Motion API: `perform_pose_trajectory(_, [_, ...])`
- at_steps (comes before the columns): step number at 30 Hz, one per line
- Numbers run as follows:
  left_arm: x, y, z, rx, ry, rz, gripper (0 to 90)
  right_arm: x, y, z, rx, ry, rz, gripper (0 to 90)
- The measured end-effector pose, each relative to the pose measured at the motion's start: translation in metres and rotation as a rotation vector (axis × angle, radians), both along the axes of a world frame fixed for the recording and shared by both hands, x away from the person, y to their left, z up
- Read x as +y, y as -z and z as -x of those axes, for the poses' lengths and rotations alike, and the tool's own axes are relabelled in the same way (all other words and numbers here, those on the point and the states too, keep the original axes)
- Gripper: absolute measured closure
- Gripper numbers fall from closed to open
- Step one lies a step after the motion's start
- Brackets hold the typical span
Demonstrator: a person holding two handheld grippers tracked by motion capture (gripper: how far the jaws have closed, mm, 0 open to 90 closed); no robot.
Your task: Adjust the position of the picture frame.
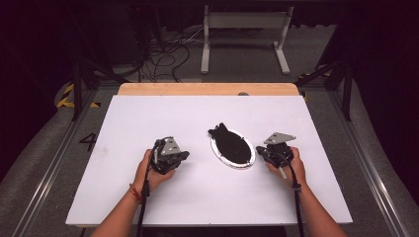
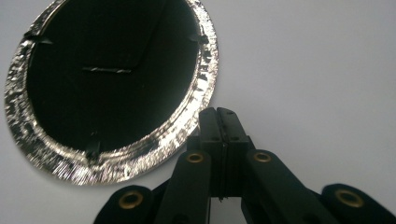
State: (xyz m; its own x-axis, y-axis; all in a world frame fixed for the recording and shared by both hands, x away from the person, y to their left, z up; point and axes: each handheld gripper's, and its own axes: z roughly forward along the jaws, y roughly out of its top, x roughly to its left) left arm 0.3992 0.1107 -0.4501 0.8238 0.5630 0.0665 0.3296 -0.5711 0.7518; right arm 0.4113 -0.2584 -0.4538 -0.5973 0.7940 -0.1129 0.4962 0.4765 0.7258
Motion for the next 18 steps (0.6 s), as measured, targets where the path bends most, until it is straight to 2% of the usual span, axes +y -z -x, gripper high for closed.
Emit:
perform_pose_trajectory(2, [-0.008, 0.001, -0.002, 0.011, 0.009, 0.001, 90.0, 0.001, 0.001, -0.006, 0.008, 0.009, -0.021, 90.0])
perform_pose_trajectory(5, [-0.015, -0.001, -0.005, 0.014, 0.013, 0.011, 90.0, 0.005, 0.001, -0.015, -0.003, 0.012, -0.004, 90.0])
perform_pose_trajectory(7, [-0.019, -0.001, -0.006, 0.018, 0.022, 0.017, 90.0, 0.006, 0.0, -0.02, 0.016, 0.02, -0.018, 90.0])
perform_pose_trajectory(11, [-0.029, 0.001, -0.011, 0.025, 0.025, 0.019, 90.0, 0.011, -0.001, -0.029, 0.011, 0.021, 0.012, 90.0])
perform_pose_trajectory(14, [-0.034, 0.003, -0.012, 0.029, 0.034, 0.028, 90.0, 0.012, 0.0, -0.031, 0.02, 0.026, -0.005, 90.0])
perform_pose_trajectory(15, [-0.036, 0.004, -0.013, 0.035, 0.037, 0.035, 90.0, 0.011, -0.001, -0.032, 0.038, 0.011, -0.031, 90.0])
perform_pose_trajectory(16, [-0.037, 0.007, -0.016, 0.038, 0.032, 0.05, 90.0, 0.015, -0.001, -0.029, 0.035, 0.019, -0.019, 90.0])
perform_pose_trajectory(18, [-0.037, 0.009, -0.018, 0.048, 0.024, 0.062, 90.0, 0.021, -0.001, -0.024, 0.032, 0.0, 0.007, 90.0])
